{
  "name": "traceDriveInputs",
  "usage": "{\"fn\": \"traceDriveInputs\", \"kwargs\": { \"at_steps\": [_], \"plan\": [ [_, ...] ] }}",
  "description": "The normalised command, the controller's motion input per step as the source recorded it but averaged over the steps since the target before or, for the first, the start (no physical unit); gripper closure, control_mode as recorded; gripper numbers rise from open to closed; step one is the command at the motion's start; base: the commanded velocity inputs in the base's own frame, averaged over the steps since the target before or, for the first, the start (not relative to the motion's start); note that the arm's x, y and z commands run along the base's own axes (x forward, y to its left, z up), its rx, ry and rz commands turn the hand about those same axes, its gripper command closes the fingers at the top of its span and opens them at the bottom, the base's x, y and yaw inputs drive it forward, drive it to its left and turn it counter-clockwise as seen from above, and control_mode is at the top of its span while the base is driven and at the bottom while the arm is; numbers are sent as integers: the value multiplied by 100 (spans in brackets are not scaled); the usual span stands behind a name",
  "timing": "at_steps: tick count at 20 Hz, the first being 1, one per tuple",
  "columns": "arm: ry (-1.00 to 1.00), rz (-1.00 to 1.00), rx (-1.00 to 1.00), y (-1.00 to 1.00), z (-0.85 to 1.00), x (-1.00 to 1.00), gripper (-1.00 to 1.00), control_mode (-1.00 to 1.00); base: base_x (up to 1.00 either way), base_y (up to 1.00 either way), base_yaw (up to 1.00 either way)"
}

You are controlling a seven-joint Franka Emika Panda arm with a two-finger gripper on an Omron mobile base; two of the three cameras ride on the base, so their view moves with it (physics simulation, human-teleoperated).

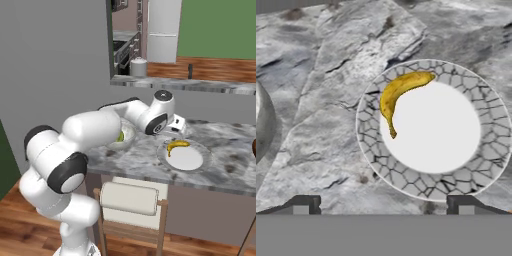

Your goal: Take the fruits from the plate on the dining counter and place two fruits in each bowl.

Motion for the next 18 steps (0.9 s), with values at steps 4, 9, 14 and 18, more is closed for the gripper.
{"fn": "traceDriveInputs", "kwargs": {
  "at_steps": [4,9,14,18],
  "plan": [
    [0,0,0,0,-27,0,-100,-100,0,0,0],
    [0,0,0,0,-35,10,-100,-100,0,0,0],
    [0,0,0,0,-38,19,-100,-100,0,0,0],
    [0,0,0,0,-17,21,-100,-100,0,0,0]
  ]
}}
